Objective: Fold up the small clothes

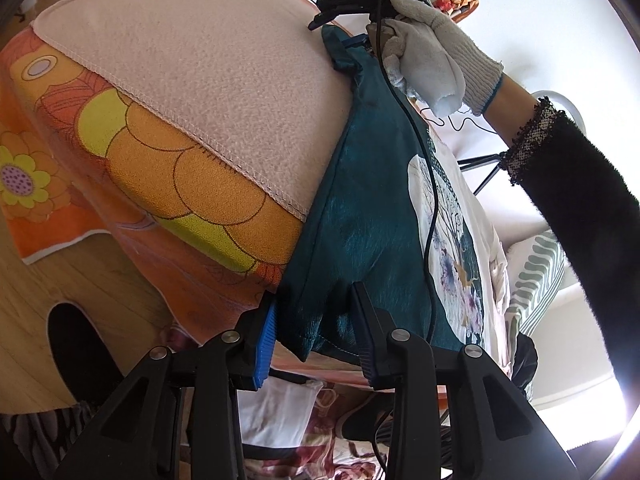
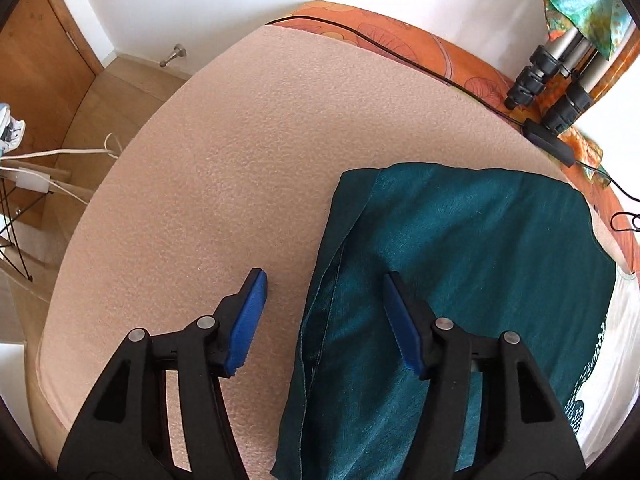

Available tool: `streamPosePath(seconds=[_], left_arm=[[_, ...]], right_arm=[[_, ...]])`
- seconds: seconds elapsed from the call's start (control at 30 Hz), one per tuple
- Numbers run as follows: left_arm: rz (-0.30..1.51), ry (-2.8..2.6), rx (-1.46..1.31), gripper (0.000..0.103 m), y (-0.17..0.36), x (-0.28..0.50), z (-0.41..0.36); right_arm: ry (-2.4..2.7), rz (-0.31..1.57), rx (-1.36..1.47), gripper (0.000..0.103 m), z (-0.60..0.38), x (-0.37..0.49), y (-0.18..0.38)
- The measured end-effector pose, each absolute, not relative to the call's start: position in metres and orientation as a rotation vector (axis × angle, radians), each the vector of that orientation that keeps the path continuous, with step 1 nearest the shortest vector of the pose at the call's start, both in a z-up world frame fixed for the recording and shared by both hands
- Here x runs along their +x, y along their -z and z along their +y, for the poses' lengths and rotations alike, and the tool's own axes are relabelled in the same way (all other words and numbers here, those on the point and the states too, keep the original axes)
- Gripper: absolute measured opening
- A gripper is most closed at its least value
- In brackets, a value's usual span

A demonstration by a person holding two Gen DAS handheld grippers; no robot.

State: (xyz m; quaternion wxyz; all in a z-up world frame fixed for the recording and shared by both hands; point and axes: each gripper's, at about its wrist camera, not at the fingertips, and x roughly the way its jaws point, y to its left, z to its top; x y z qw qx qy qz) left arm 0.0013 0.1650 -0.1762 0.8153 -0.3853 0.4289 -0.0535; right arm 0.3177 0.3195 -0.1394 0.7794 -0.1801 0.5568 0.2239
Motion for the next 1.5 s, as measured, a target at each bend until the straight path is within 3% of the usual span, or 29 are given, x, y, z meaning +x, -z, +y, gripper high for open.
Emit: streamPosePath(seconds=[0.1, 0.3, 0.57, 0.73, 0.8, 1.17, 1.5], left_arm=[[0.912, 0.115, -0.823, 0.033, 0.176, 0.001, 0.165], [0.909, 0.107, -0.812, 0.031, 0.175, -0.001, 0.164], [0.91, 0.097, -0.805, 0.025, 0.172, -0.005, 0.167], [0.898, 0.085, -0.745, 0.008, 0.164, -0.009, 0.162], [0.881, 0.09, -0.723, 0.006, 0.16, -0.011, 0.162], [0.774, 0.222, -0.595, 0.005, 0.117, -0.007, 0.125], [0.815, 0.432, -0.503, 0.005, 0.103, 0.019, 0.052]], right_arm=[[-0.476, 1.202, -0.391, 0.045, 0.316, 0.32, 0.138], [-0.434, 1.181, -0.397, 0.008, 0.298, 0.317, 0.134], [-0.397, 1.118, -0.363, 0.006, 0.264, 0.315, 0.111], [-0.394, 1.089, -0.318, 0.006, 0.249, 0.317, 0.092], [-0.4, 1.079, -0.306, 0.006, 0.247, 0.318, 0.088], [-0.42, 1.013, -0.273, 0.005, 0.209, 0.312, 0.052], [-0.351, 0.99, -0.179, 0.005, 0.096, 0.325, 0.034]])
